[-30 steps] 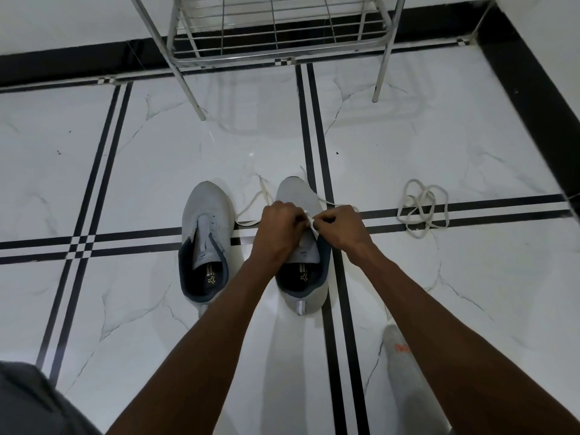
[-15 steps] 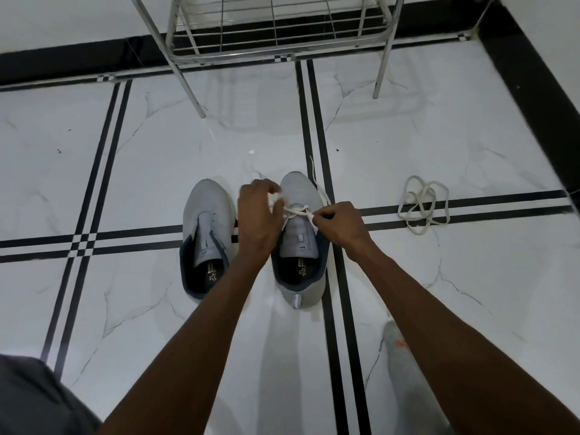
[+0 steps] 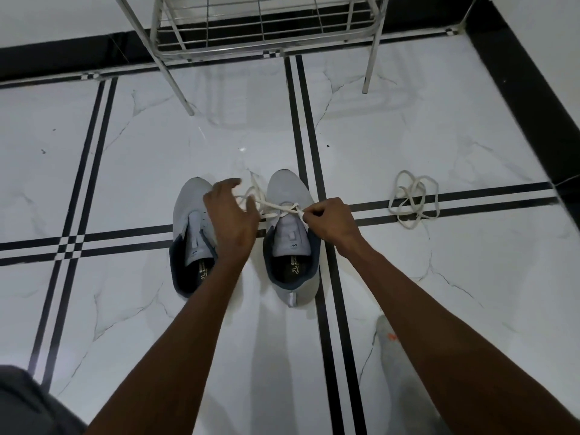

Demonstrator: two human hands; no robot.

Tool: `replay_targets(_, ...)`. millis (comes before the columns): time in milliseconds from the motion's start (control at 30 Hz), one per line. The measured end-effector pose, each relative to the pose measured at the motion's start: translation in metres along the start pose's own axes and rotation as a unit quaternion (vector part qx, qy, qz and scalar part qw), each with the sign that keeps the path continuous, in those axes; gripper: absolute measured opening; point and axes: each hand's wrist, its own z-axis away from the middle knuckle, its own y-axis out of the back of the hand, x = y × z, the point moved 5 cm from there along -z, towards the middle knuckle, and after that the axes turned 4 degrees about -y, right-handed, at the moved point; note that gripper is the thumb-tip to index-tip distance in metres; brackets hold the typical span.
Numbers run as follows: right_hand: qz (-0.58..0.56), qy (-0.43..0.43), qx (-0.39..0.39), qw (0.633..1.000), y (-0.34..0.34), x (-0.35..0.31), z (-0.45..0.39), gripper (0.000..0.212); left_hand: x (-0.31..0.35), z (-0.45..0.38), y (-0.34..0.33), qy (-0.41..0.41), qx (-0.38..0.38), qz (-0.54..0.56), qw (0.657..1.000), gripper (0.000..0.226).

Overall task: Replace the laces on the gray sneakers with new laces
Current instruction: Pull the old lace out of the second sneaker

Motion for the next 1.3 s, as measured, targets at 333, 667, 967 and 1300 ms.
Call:
replay_targets(333,-0.001,0.005,-0.005,1.000,-0.001,0.002,0.002,0.019,0.003,-0.002,-0.021,0.023,-0.047,0.010,0.999,0.021)
replay_targets(667,0.011,0.008,-0.006,1.000,-0.007,-0.001,0.007,0.020,0.038,0.016,-0.050,-0.184,-0.218,-0.049,0.957,0.015)
replay_targets(967,0.017,-0.010,-0.002,1.000,-0.002,0.006,0.006,0.026,-0.019,-0.014,-0.005,0.109,-0.042,0.010,0.993,0.011)
replay_targets(1300,0.111,0.115,0.020,0.987,-0.012,-0.016,-0.004,0.027,0.011,0.041,-0.034,-0.006,-0.186,0.045,0.981,0.019)
